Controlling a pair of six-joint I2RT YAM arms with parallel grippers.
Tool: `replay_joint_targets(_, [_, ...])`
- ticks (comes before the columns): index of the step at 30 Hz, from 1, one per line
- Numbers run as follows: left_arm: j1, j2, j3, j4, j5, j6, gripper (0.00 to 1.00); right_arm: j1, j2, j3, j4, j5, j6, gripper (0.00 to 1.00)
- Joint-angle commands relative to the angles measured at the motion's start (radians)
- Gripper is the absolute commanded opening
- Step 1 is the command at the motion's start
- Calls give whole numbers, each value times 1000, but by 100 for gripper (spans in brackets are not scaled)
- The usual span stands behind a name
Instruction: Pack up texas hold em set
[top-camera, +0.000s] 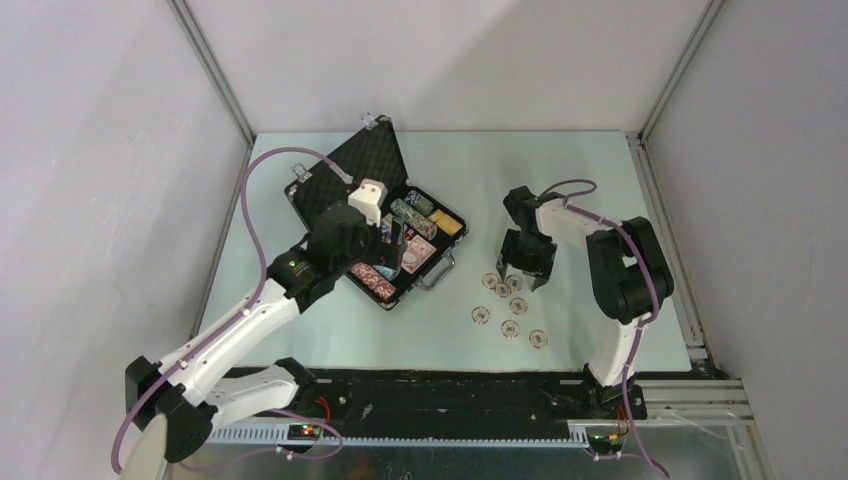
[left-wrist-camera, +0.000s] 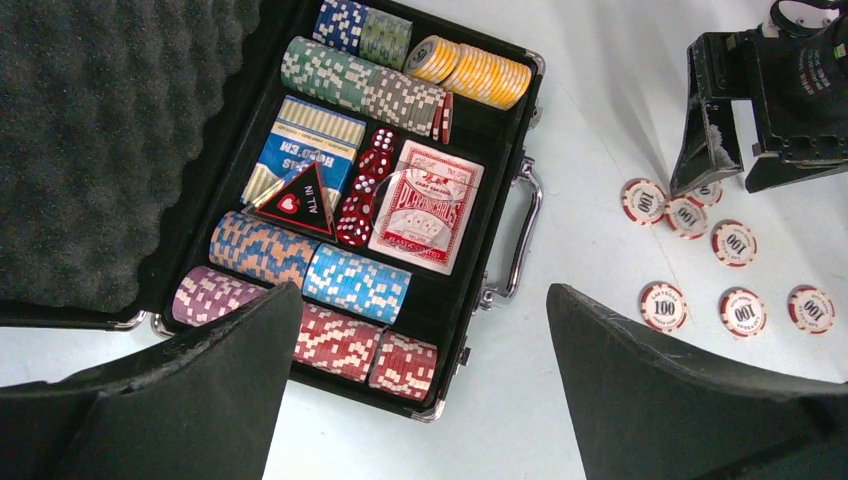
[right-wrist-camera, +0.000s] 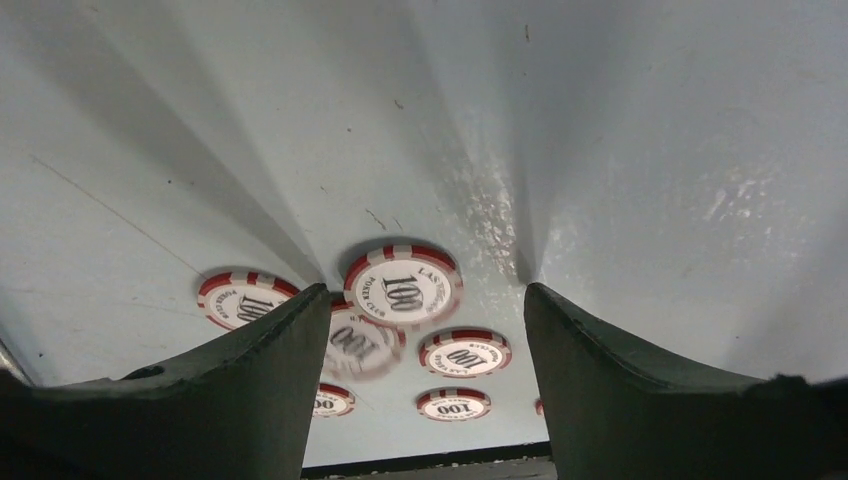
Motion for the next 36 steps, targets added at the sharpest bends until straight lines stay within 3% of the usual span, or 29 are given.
replay_joint_targets(1, [6, -5, 14, 16, -14, 52, 100, 2, 32, 28, 18, -4, 55, 72])
replay_joint_targets(12, [6, 4, 7, 38, -18, 64, 100, 0, 72, 50, 6, -3, 67, 54])
replay_joint_targets(23, [6, 21, 12, 40, -2, 63, 100, -8, 81, 71, 1, -5, 41, 42])
replay_joint_targets(36, [6, 90, 28, 74, 101, 16, 100, 0, -43, 98, -55, -102, -13, 30])
